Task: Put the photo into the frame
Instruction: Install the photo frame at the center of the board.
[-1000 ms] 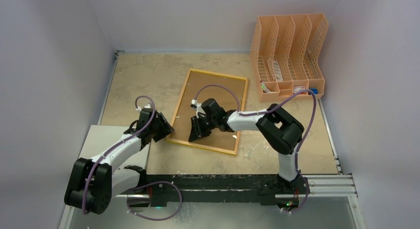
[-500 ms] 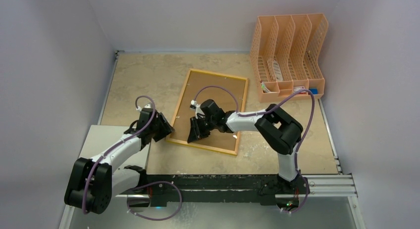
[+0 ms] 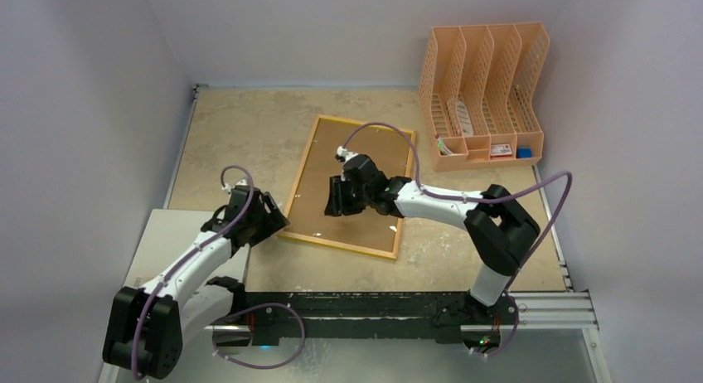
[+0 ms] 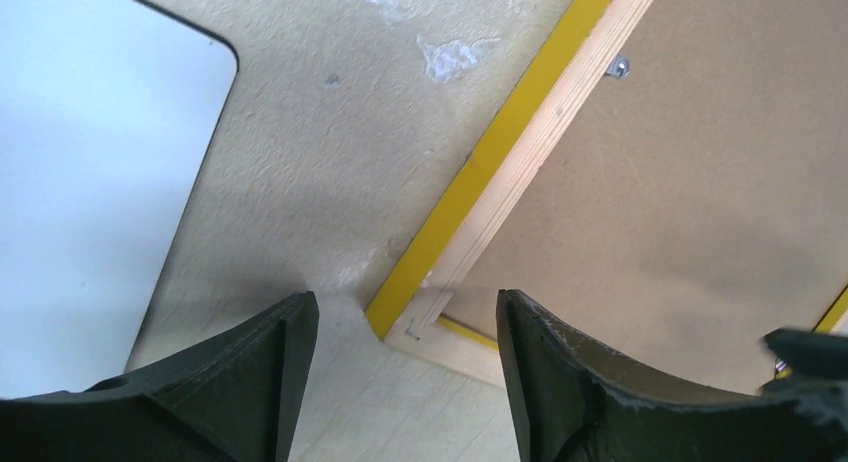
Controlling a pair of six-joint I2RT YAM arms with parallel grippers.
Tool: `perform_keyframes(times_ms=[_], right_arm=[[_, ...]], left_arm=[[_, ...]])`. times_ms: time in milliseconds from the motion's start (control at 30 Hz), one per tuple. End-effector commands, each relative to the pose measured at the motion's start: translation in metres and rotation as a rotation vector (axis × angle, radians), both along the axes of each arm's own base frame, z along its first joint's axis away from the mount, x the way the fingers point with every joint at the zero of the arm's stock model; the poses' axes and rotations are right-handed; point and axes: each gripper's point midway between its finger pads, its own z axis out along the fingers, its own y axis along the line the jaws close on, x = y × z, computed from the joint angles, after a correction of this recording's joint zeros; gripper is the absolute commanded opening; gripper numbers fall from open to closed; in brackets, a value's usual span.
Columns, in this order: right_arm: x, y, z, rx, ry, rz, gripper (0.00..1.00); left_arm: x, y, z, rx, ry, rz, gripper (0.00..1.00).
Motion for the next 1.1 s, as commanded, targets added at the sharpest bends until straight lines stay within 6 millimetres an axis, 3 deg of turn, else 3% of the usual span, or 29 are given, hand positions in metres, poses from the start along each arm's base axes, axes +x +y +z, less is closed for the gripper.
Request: perform_keyframes(times_ms=[0,133,300,467,667,1067], right_arm=[[0.037,-0.044,0.012,-0.120,-0.116,-0.205,0.43],[0.034,-0.020,0.013,-0.069,-0.132,-0.058,0.41],[0.014,0.024,0.011,0.064,-0.069,0.093,0.33],[-0.006,0.047,-0.003,0.093,-0.008,0.193,0.30],[-0.022,0.053,-0.022,0.072,0.049,0.250,0.27],[-0.040,0.037,-0.051,-0.027,0.131,0.279,0.19]], left_arm=[[-0.005,0.001,0.011,-0.002,0.001,0.007,0.69],[-0.016,-0.012,0.004,-0.080,0.041,-0.014,0.68],[-0.020,-0.019,-0.003,-0.130,0.050,-0.018,0.67],[-0.020,-0.020,-0.009,-0.132,0.059,-0.023,0.62],[-0.020,-0.015,-0.017,-0.099,0.075,-0.013,0.52],[-0.018,-0.011,-0.018,-0.073,0.066,-0.009,0.48]])
